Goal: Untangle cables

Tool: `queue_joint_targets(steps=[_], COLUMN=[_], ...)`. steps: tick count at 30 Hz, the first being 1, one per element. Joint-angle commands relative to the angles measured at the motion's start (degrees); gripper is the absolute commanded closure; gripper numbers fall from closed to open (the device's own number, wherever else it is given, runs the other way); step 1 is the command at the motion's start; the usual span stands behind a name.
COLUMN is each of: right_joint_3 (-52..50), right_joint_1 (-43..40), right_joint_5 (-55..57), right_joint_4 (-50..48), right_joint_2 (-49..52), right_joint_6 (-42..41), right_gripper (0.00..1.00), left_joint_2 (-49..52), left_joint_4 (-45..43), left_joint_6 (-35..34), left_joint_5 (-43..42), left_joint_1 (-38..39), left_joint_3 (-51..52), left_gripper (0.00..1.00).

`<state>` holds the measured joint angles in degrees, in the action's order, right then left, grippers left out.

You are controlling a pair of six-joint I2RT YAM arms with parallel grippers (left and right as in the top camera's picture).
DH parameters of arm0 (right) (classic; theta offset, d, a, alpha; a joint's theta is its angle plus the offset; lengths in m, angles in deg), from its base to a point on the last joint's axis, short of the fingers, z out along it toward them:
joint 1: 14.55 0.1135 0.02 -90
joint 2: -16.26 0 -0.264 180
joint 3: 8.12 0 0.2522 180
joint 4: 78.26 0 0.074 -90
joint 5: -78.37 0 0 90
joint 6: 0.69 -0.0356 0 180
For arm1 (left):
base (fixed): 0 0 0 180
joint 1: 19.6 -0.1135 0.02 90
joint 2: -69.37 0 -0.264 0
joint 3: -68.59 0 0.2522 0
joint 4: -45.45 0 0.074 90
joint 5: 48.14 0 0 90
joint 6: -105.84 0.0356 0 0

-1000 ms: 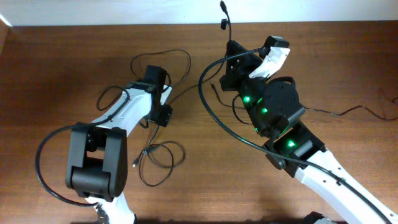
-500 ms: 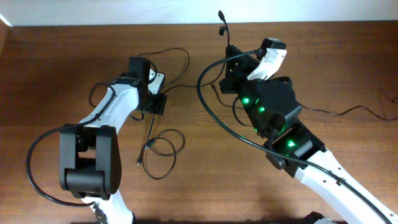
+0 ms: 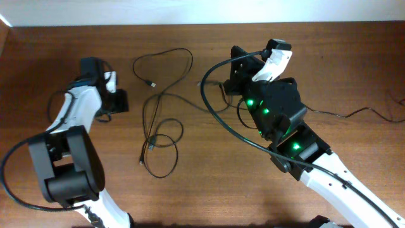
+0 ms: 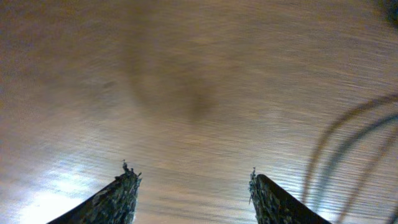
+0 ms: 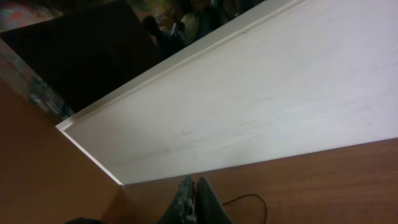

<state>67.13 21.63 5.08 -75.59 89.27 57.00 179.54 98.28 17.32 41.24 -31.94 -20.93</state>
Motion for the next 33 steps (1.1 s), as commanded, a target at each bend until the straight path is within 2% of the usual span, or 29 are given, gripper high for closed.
queue_joint_targets(steps=[1,6,9,10,11,12,15,17,19,23,28,33], right_joint_3=[0.5,0.5,0.5,0.5,0.5,0.5,0.5,0.5,0.5,0.5,0.5,0.5], right_joint_1=[-0.3,-0.3,-0.3,-0.3,-0.3,-0.3,-0.3,-0.3,-0.3,-1.1,-6.9,-13.6], right_joint_5=[0.9,0.9,0.9,0.9,0.9,0.9,0.9,0.9,0.9,3.7,6.2,-1.3], right_joint_4=[-0.1,5.7,11.9,13.8,15.3,16.0,16.0,14.7,11.1,1.9,-2.3,-5.0], right_joint_2=[-1.0,-0.9,0.4,1.5,2.9,4.5,10.4,14.9,20.3,30.3,36.6,39.9], right_joint_6=[0.6,0.5,0.4,0.4,0.4,0.4,0.8,2.8,3.9,11.1,11.1,11.1], right_gripper=[0.96,0.96,0.94,0.87,0.76,0.65,0.4,0.35,0.31,0.31,0.31,0.31], left_joint_2=[0.4,0.4,0.4,0.4,0.4,0.4,0.4,0.4,0.4,0.4,0.4,0.4], left_joint_4=[1.2,1.3,1.3,1.3,1.3,1.4,1.8,2.0,2.2,2.1,2.1,2.1], left_joint_6=[-1.9,-1.8,-1.9,-1.9,-1.9,-1.9,-1.9,-1.9,-1.9,-1.9,-1.9,-1.9], left_joint_5=[-2.5,-4.8,-4.8,-4.8,-4.8,-4.8,-4.8,-4.8,-4.7,-4.5,-4.5,-4.5], left_joint_1=[-3.9,-3.1,-1.8,-1.5,-1.2,-1.2,-1.2,-1.3,-1.3,-1.3,-1.3,-1.3], left_joint_3=[-1.3,-1.3,-1.3,-1.3,-1.3,-1.3,-1.2,-1.2,-1.2,-1.2,-1.2,-1.2], left_gripper=[0.43,0.43,0.36,0.3,0.11,0.0,0.01,0.01,0.01,0.01,0.0,0.01])
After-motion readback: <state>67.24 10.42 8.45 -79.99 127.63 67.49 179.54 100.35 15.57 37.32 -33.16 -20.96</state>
